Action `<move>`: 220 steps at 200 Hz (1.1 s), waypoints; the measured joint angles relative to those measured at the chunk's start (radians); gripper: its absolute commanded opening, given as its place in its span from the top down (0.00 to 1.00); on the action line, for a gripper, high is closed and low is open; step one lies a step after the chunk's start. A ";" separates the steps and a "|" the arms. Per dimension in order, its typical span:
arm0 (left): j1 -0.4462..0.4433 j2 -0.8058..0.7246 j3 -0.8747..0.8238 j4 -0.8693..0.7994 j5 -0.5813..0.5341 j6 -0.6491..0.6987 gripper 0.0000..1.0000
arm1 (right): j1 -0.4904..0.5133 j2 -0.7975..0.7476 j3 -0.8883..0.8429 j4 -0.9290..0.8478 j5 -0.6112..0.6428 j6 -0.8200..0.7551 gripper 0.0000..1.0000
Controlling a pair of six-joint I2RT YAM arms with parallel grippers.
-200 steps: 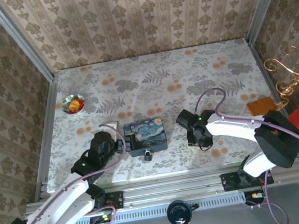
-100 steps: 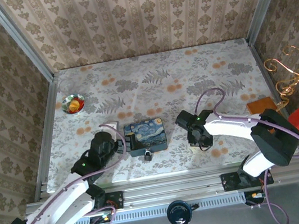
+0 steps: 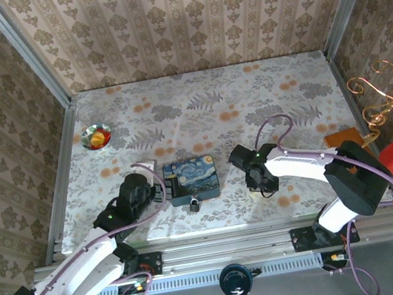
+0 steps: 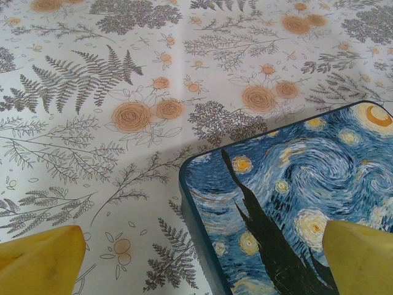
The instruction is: Unlock a padlock with a key
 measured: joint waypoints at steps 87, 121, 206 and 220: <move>0.000 0.000 0.000 0.000 -0.001 0.002 0.00 | 0.002 0.029 0.014 -0.013 0.023 -0.001 0.83; -0.001 0.001 0.000 0.000 -0.005 0.004 0.00 | 0.002 0.027 0.014 -0.016 0.034 0.000 0.93; -0.001 -0.004 0.000 0.008 0.003 0.007 0.00 | 0.005 -0.144 -0.061 0.091 0.012 0.000 1.00; -0.001 -0.015 0.000 0.016 0.016 0.008 0.00 | 0.006 -0.193 -0.074 0.120 0.006 0.000 1.00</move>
